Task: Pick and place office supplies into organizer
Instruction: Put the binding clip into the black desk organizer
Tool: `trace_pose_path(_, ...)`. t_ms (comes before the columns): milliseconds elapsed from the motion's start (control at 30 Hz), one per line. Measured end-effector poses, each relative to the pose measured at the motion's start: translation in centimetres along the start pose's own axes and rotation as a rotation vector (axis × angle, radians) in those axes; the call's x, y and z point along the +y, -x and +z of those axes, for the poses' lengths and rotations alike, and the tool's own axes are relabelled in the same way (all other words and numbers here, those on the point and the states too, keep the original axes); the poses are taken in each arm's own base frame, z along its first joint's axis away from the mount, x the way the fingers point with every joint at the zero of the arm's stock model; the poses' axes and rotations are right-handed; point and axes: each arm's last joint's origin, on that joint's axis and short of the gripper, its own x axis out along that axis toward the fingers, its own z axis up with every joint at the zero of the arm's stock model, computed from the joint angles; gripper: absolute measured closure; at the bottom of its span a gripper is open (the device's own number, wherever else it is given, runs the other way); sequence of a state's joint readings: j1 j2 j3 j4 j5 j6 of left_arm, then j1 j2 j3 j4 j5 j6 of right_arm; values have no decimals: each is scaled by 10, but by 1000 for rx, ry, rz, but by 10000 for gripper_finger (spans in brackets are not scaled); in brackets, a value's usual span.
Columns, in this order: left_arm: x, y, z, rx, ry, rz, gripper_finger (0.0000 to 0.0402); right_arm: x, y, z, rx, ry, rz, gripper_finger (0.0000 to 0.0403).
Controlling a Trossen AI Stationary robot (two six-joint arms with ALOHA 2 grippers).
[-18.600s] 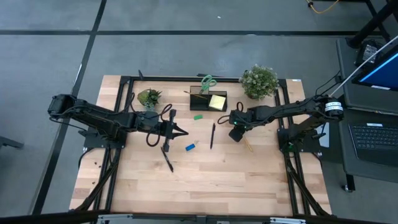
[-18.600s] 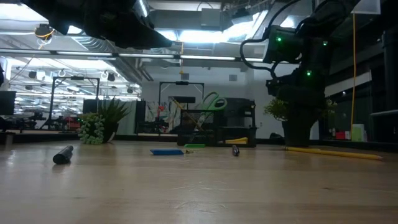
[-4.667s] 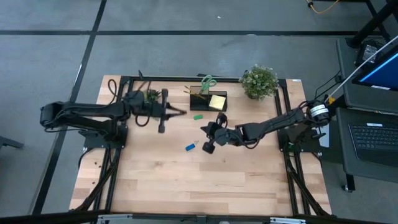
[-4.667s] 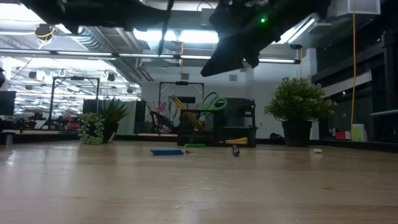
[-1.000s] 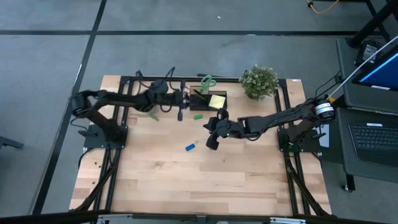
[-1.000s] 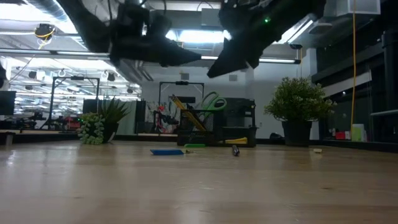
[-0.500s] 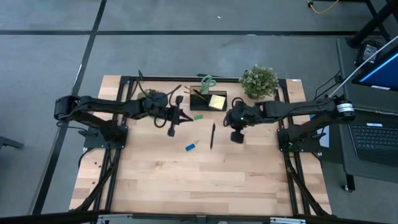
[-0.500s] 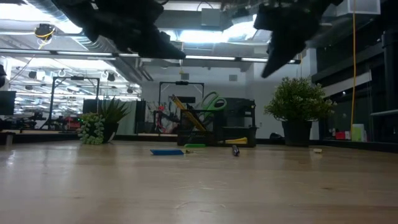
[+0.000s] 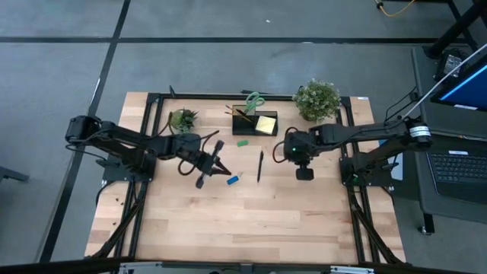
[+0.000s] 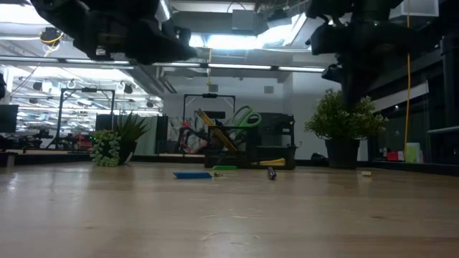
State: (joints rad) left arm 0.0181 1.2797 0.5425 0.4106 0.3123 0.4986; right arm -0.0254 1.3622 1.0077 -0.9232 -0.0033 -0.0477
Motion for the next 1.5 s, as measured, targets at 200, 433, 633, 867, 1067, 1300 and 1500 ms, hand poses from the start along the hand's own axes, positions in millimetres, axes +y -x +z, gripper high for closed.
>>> trace_pose_path(200, 2, 0, 6, -55, 117, 20, 400, 0, -1, -2, 23, 43, 2, 398)
trace_pose_path(433, -4, -2, 12, -79, 205, 34, 400, -1, -3, -8, 108, 69, 7, 397)
trace_pose_path(633, -16, -6, 22, -81, 201, 113, 400, -1, -7, -11, 175, 138, 1, 354)
trace_pose_path(867, -27, -8, 31, -85, 207, 203, 400, -2, -17, -7, 197, 303, -9, 272)
trace_pose_path(1067, -32, -8, 35, -82, 209, 253, 400, -3, -34, -6, 241, 353, 6, 250)
trace_pose_path(1300, -33, -9, 35, -76, 209, 271, 400, -2, -60, -26, 278, 395, 21, 249)
trace_pose_path(1500, -33, -9, 35, -74, 208, 274, 399, -2, -77, -33, 211, 402, -7, 249)
